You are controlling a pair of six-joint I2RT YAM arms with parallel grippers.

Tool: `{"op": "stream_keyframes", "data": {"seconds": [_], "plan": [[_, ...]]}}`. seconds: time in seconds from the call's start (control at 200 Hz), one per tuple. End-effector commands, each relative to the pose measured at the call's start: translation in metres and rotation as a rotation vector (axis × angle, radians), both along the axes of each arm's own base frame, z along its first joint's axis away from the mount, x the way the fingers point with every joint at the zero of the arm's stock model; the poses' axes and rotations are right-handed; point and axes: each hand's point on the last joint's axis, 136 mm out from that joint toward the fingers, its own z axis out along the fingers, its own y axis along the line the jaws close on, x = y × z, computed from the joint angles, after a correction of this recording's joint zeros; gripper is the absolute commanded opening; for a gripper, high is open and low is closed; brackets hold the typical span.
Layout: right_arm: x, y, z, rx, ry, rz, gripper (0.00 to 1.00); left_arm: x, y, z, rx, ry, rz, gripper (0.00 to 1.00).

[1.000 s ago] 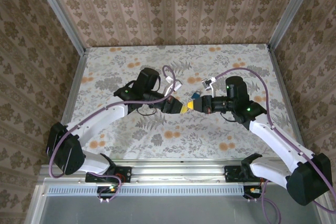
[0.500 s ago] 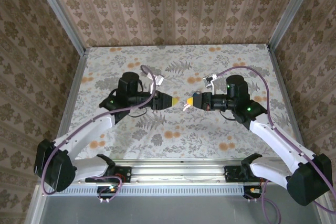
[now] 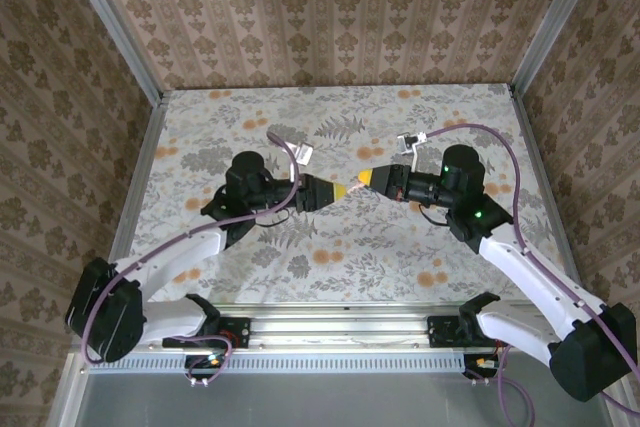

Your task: Unlock with the key

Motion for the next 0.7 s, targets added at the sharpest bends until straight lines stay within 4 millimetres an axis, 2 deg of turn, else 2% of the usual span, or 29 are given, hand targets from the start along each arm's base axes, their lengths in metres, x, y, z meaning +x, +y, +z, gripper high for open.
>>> {"op": "stream_keyframes", "data": {"seconds": [0.0, 0.105, 0.295, 0.37, 0.49, 0.545, 0.655, 0.695], "plan": [[0.002, -0.004, 0.012, 0.045, -0.029, -0.033, 0.00, -0.002, -0.006, 0.025, -0.093, -0.049, -0.029, 0.51], [0.002, -0.005, 0.012, 0.054, -0.027, -0.036, 0.00, -0.005, -0.011, 0.027, -0.103, -0.047, -0.055, 0.43], [0.002, -0.006, 0.017, 0.061, -0.037, -0.048, 0.00, -0.008, -0.014, 0.025, -0.099, -0.046, -0.068, 0.40], [0.002, -0.006, 0.018, 0.063, -0.039, -0.049, 0.00, -0.009, -0.015, 0.025, -0.100, -0.048, -0.069, 0.33], [0.002, -0.006, 0.018, 0.068, -0.037, -0.047, 0.00, -0.010, -0.016, 0.027, -0.102, -0.051, -0.073, 0.30], [0.002, -0.006, 0.019, 0.070, -0.037, -0.048, 0.00, -0.011, -0.017, 0.027, -0.102, -0.051, -0.077, 0.26], [0.002, -0.006, 0.019, 0.072, -0.037, -0.048, 0.00, -0.012, -0.019, 0.028, -0.103, -0.057, -0.084, 0.25], [0.002, -0.006, 0.019, 0.072, -0.037, -0.049, 0.00, -0.013, -0.019, 0.028, -0.103, -0.056, -0.085, 0.20]]}}
